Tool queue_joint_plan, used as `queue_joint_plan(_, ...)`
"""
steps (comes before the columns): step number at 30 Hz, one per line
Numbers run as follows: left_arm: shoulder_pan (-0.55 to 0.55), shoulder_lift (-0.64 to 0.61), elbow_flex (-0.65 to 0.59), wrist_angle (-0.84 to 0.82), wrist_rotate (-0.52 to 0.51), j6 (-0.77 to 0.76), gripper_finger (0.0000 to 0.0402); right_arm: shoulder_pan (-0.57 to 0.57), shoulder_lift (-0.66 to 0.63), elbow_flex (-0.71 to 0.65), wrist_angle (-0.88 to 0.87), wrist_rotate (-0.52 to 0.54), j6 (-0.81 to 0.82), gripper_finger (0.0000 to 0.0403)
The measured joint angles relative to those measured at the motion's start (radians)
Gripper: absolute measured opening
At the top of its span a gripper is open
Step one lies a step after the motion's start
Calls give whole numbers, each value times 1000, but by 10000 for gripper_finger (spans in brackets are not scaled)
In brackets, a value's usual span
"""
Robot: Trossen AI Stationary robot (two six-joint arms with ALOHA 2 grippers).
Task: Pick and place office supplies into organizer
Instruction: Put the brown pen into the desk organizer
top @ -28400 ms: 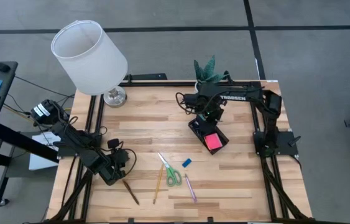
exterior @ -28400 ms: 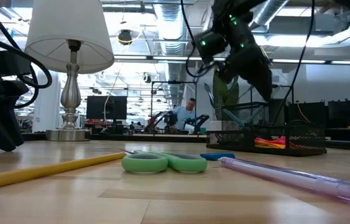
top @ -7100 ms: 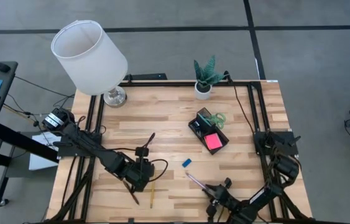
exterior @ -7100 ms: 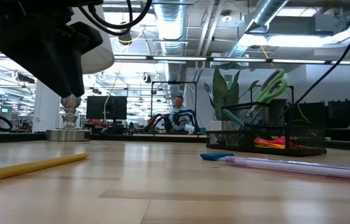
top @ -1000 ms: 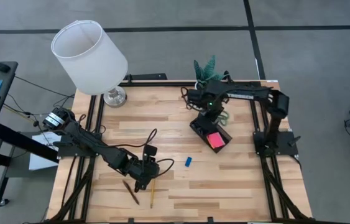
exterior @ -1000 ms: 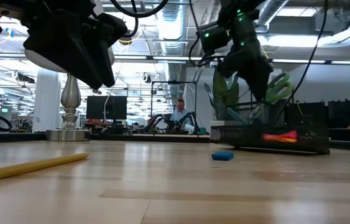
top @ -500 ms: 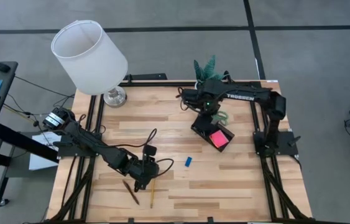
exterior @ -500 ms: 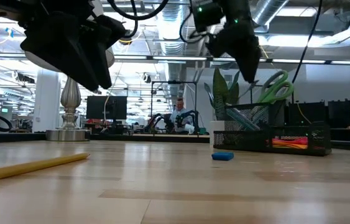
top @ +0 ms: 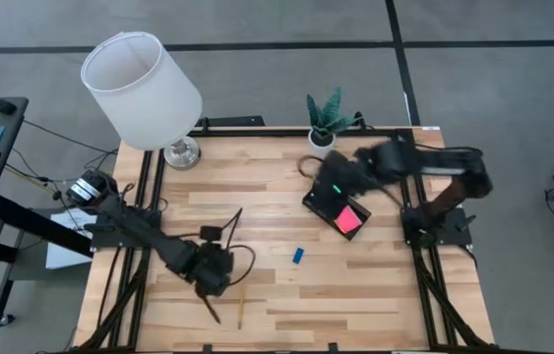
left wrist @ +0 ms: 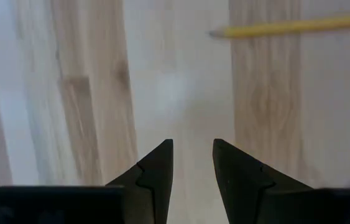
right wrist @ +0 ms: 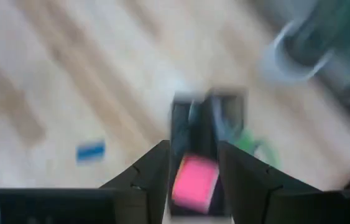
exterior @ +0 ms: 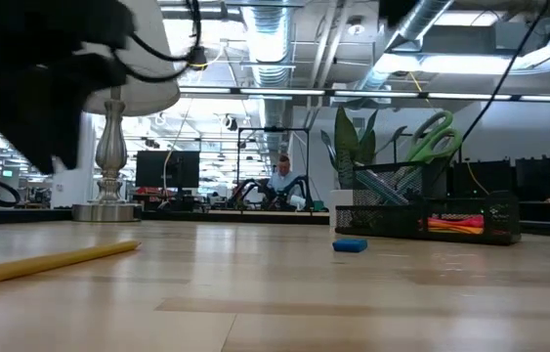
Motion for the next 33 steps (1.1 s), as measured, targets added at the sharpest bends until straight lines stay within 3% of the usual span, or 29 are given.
queue_joint_plan(2,-54,0,0,-13,-14,-82,106,113,-37,-14,33,168,68,127)
queue_joint_plan(4,-125,0,0,-9,-41,-173,106,220,-64,-60,103,250,84,127)
queue_joint_plan(10,-331,-1,0,105,-172,-400,106,435,-94,-292,523,279,-6,127)
queue_joint_plan(18,-473,-1,0,136,-161,-401,106,511,-23,-650,1228,160,-195,127)
queue_joint_plan(22,-527,-1,0,20,-185,-541,106,479,64,-788,1587,51,-251,127)
queue_joint_plan(25,-550,-1,0,-11,-242,-584,106,431,137,-823,1750,-36,-261,127)
queue_joint_plan(28,-523,-1,0,96,-229,-510,106,379,199,-824,1853,-105,-264,127)
queue_joint_plan(33,-442,-1,0,298,-97,-288,106,308,267,-824,2003,-239,-279,127)
